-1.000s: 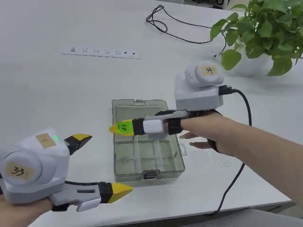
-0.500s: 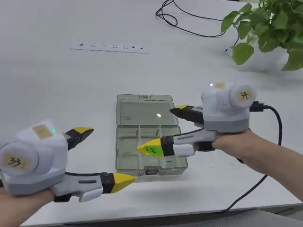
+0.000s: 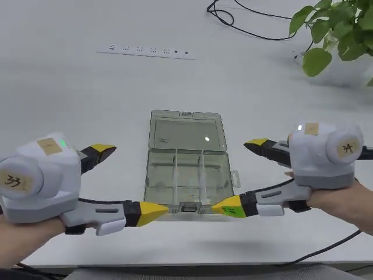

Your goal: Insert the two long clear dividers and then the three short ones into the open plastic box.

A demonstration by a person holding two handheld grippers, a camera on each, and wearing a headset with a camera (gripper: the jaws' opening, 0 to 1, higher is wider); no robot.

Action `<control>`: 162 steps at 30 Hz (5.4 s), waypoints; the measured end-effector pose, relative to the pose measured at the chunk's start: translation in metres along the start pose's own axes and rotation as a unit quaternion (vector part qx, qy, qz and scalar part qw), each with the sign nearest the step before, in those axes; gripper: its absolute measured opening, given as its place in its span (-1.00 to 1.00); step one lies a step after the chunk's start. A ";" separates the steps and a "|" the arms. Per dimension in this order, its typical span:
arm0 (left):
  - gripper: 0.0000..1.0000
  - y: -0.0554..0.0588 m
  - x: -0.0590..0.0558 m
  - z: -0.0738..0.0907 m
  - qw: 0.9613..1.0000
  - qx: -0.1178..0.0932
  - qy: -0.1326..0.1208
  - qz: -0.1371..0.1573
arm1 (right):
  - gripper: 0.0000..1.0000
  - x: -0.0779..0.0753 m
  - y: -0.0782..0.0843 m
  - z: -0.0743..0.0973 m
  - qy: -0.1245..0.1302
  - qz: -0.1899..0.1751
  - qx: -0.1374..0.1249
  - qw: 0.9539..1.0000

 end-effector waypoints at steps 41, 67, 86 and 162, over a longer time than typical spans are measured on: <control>0.85 -0.009 -0.012 -0.011 1.000 0.017 -0.009 0.002 | 0.06 -0.054 0.080 0.014 -0.103 0.228 0.302 0.920; 0.84 -0.011 -0.012 -0.001 1.000 0.002 -0.012 0.008 | -0.36 -0.052 0.078 0.020 -0.089 0.243 0.328 0.908; 0.81 -0.015 -0.002 0.000 0.994 -0.025 0.009 0.109 | -0.36 -0.064 0.046 0.028 0.021 0.197 0.265 0.944; -1.00 -0.053 -0.034 -0.043 0.922 0.015 0.200 0.331 | -0.11 0.052 -0.090 -0.011 0.019 0.354 0.180 0.918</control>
Point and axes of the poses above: the centre of the closed fingertips' face, and the gripper's own axes: z roughly backward along the fingers, x roughly to its left, y roughly out of its underside, the point moved 5 cm from there along z, roughly backward along the fingers
